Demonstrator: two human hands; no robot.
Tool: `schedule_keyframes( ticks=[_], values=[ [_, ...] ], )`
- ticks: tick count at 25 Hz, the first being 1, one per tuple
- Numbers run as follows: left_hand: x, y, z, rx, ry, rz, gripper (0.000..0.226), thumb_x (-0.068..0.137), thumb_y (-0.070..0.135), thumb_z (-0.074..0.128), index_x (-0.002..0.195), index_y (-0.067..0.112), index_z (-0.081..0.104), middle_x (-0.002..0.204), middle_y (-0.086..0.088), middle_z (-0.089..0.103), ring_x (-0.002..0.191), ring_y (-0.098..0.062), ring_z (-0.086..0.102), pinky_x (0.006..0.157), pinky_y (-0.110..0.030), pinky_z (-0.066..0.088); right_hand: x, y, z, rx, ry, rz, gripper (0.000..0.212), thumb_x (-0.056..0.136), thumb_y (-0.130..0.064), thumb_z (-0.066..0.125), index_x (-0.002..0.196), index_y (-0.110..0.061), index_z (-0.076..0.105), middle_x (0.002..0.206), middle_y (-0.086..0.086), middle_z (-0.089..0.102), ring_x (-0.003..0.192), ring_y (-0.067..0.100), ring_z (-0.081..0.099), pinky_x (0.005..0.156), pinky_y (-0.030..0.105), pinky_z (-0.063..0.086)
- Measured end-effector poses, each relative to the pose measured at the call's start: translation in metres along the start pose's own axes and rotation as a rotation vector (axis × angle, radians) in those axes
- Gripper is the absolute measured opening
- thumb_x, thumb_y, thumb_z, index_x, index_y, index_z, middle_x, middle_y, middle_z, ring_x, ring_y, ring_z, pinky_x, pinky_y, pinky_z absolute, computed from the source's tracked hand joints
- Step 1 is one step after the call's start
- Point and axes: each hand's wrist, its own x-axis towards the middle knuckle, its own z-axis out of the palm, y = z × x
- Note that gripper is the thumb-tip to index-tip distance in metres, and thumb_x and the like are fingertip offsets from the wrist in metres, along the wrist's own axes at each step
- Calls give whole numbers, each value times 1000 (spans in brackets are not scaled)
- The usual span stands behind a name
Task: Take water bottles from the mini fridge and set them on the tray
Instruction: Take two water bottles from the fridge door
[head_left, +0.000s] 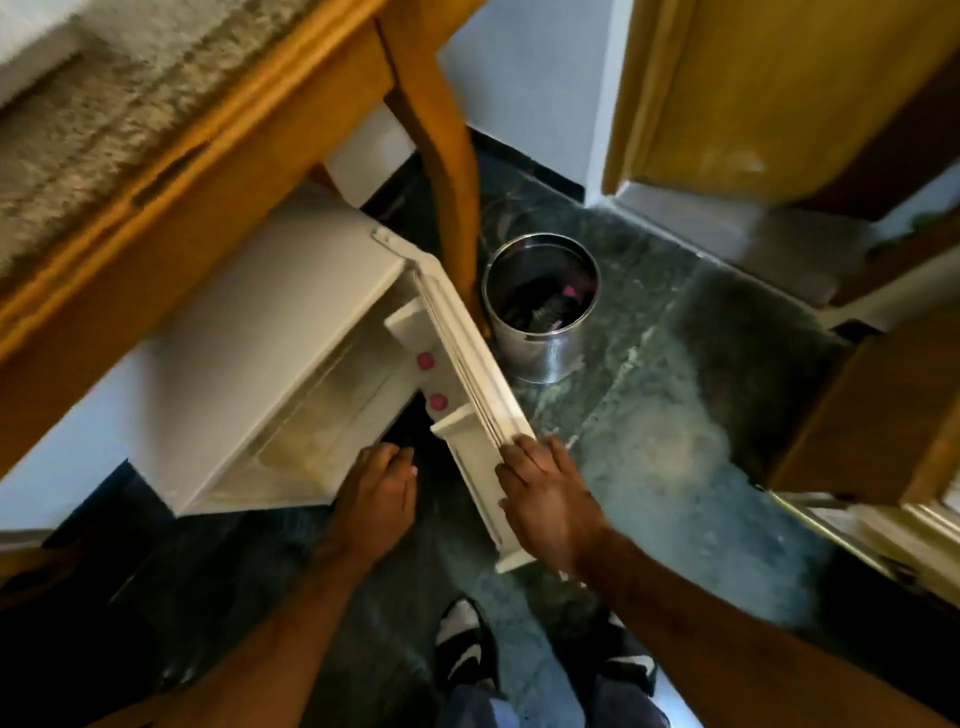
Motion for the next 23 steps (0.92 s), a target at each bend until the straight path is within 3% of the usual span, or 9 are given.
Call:
schedule_keyframes(
  ticks=[2,6,12,17,20,22,23],
  values=[
    [21,0,2,72,8,51,32,89,18,49,110,0,65,99,-19,66,89,-34,61,76,-42,55,-6,12,-1,-49,47,92,30,79,-20,53,107,-12,62,128,14,59,117,38,52,100,57,42],
    [74,4,17,189,-23,177,28,89,15,51,110,1,63,101,-20,65,90,-35,59,79,-44,51,-20,36,8,-54,73,338,46,78,-17,63,122,-7,54,140,18,49,116,41,50,99,56,40],
    [160,4,42,211,-197,400,46,82,7,60,127,1,51,126,-21,57,113,-38,52,96,-47,50,3,58,21,28,122,646,66,73,-17,59,134,-4,40,153,20,27,142,38,18,112,62,18],
    [219,-10,68,396,-353,581,31,87,7,52,117,2,53,124,-18,54,115,-34,48,101,-45,43,37,54,21,208,214,838,66,83,-21,58,140,-2,31,158,20,11,145,37,-1,116,58,15],
    [227,-12,78,319,-371,533,31,85,6,61,115,5,52,117,-17,58,105,-34,54,97,-44,47,53,29,26,189,430,913,57,86,-14,57,137,0,37,149,25,33,141,38,21,115,52,23],
    [227,-14,84,286,-383,528,35,84,4,65,116,6,53,117,-17,60,105,-35,56,94,-45,49,72,-2,34,349,557,872,39,91,-17,51,129,-9,47,130,10,53,121,22,43,103,49,42],
    [227,-16,87,259,-383,530,32,83,3,64,114,5,54,116,-18,61,103,-37,57,92,-46,50,84,-18,40,477,515,817,32,94,-20,44,126,-14,49,124,1,54,113,16,46,96,47,49]
  ],
)
